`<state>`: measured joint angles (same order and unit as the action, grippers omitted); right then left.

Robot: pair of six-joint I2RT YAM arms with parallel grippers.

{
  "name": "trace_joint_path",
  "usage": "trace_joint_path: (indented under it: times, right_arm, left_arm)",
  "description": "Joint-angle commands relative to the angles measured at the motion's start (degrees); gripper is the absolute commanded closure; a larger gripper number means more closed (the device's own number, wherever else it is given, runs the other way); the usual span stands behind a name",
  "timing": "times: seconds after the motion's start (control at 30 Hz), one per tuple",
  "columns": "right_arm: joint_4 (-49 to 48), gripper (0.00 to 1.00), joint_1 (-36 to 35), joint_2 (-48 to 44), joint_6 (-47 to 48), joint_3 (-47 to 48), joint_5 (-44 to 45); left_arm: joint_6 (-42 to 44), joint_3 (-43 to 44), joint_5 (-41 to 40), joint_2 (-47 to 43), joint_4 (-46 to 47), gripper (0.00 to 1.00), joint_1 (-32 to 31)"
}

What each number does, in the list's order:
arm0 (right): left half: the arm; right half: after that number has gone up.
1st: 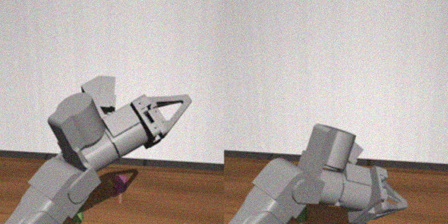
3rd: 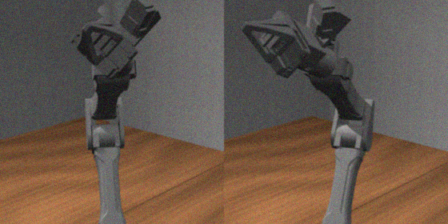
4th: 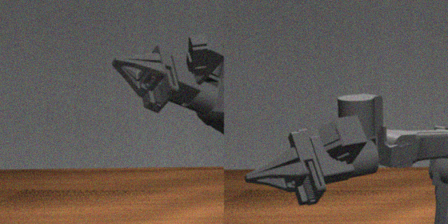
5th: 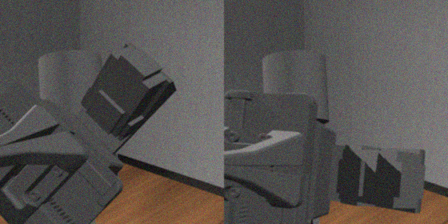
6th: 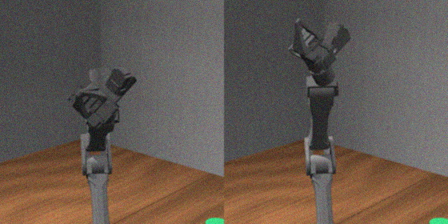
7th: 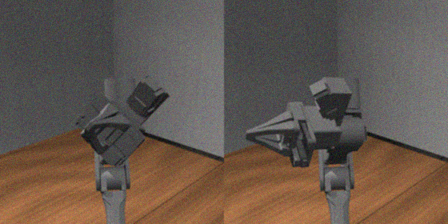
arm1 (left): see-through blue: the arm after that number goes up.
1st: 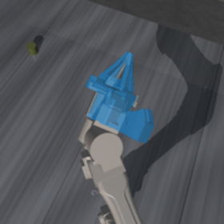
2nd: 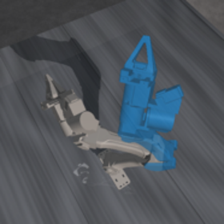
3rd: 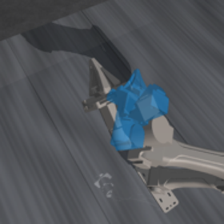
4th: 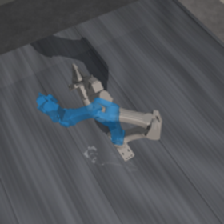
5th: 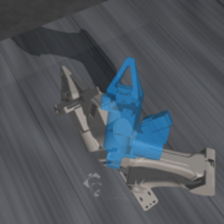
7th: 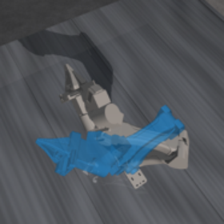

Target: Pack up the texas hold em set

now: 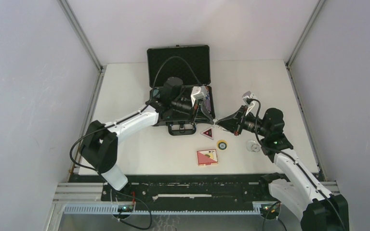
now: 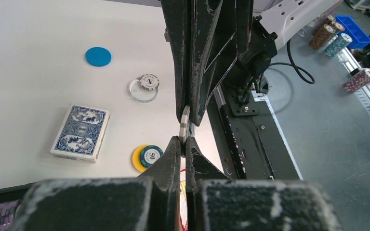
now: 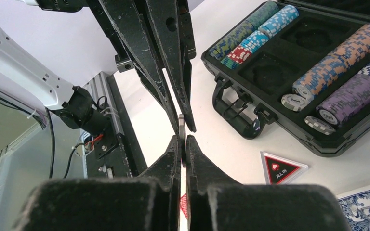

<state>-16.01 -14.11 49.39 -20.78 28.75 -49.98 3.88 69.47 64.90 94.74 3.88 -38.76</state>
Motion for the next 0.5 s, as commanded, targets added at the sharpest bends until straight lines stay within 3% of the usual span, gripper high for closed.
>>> trace_joint_path:
  times: [0.0,0.2,0.47]
  right_arm:
    - [-1.86,0.88,-0.3,-0.69,0.35,0.19,3.45]
    - [-0.41,0.49,-0.34,-1.38,0.64,0.16,10.06]
    - [1.78,0.41,-0.14,-2.03,0.65,0.2,20.79]
  left_arm:
    - [5.8,1.58,-1.36,-1.3,-2.03,1.0,-0.8]
    - [14.81,6.37,-9.37,0.93,-14.34,1.0,-0.07]
    - [23.83,10.43,-16.39,3.83,-23.57,1.0,2.29]
